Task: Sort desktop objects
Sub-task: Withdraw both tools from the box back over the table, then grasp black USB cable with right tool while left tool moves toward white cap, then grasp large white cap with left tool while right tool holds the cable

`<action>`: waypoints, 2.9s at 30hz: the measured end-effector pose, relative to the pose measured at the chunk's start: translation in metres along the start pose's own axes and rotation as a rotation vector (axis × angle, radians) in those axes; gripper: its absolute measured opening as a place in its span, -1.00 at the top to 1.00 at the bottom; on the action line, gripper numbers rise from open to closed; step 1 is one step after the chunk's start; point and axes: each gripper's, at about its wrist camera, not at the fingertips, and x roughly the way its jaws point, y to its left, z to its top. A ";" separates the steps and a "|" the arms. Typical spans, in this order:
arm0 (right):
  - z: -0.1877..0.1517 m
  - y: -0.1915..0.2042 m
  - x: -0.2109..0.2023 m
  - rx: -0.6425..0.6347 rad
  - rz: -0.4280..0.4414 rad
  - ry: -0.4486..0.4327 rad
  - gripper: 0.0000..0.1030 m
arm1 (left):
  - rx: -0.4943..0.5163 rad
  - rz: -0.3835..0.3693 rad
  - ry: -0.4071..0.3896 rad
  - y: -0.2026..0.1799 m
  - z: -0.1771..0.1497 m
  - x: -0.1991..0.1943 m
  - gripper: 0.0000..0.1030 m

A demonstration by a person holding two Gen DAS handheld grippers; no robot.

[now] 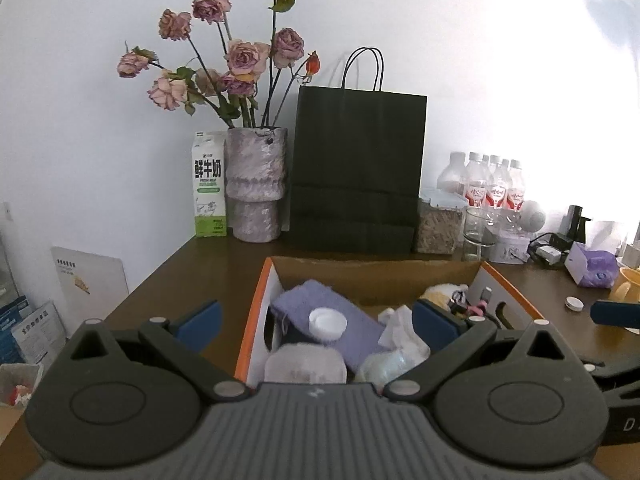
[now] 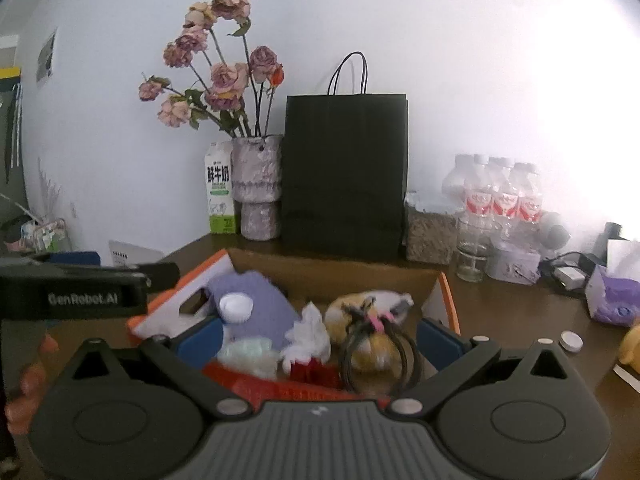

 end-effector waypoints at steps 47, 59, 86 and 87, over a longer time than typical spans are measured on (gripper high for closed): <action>-0.109 -0.032 -0.004 0.021 -0.049 0.240 -0.45 | -0.010 -0.020 0.141 0.008 -0.096 -0.039 -1.00; -0.113 -0.033 0.001 0.011 -0.005 0.259 -0.11 | -0.018 -0.024 0.162 0.007 -0.099 -0.032 -1.00; -0.079 -0.048 -0.006 0.018 0.011 0.132 -0.08 | 0.085 -0.042 0.228 -0.056 -0.083 0.043 -1.00; -0.077 -0.049 -0.004 0.017 0.013 0.129 -0.08 | 0.083 -0.038 0.239 -0.058 -0.084 0.047 -0.98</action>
